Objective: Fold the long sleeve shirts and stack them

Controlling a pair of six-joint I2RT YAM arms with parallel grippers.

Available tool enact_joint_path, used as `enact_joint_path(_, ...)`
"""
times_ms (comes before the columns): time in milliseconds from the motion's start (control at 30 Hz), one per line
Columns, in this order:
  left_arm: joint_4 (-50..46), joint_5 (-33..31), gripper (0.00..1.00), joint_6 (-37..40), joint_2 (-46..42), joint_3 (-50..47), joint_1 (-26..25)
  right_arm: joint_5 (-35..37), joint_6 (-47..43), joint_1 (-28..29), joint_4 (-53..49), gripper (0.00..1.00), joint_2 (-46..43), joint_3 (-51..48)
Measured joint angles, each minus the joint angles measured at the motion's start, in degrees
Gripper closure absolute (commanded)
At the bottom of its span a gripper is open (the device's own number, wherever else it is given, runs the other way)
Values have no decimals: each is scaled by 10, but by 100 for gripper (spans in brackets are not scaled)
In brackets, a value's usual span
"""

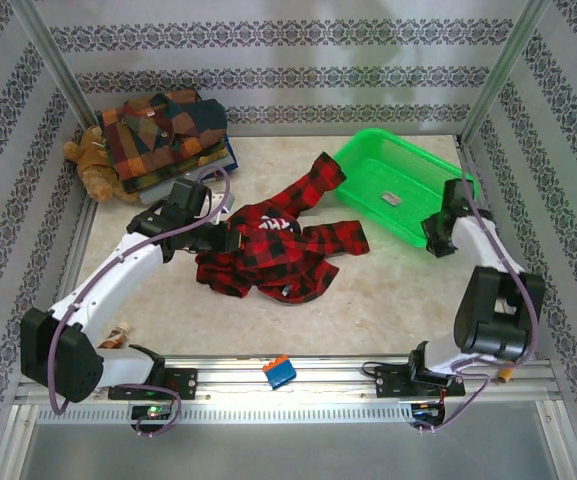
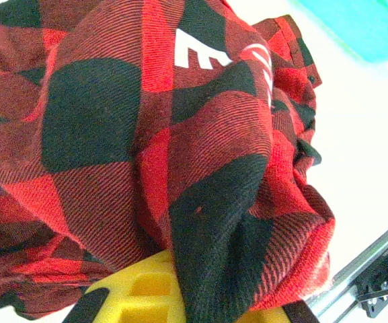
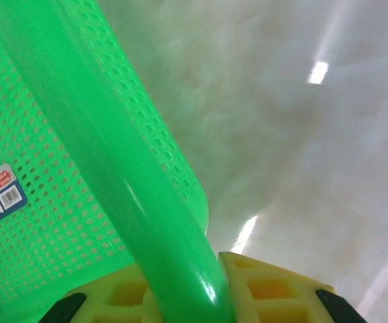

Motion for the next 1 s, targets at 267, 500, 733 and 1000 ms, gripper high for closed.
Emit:
enact_joint_path(267,3,17,100,15,16,10,4,55,218,4,28,100,-34,-54)
enact_joint_path(500,26,35,100,12,16,9,4,82,334,13,53,90,4,-28)
enact_joint_path(733,55,47,36,3,45,10,4,64,336,16,85,28,60,40)
enact_joint_path(1000,27,39,0,-67,40,61,75,8,166,57,86,2,1,60)
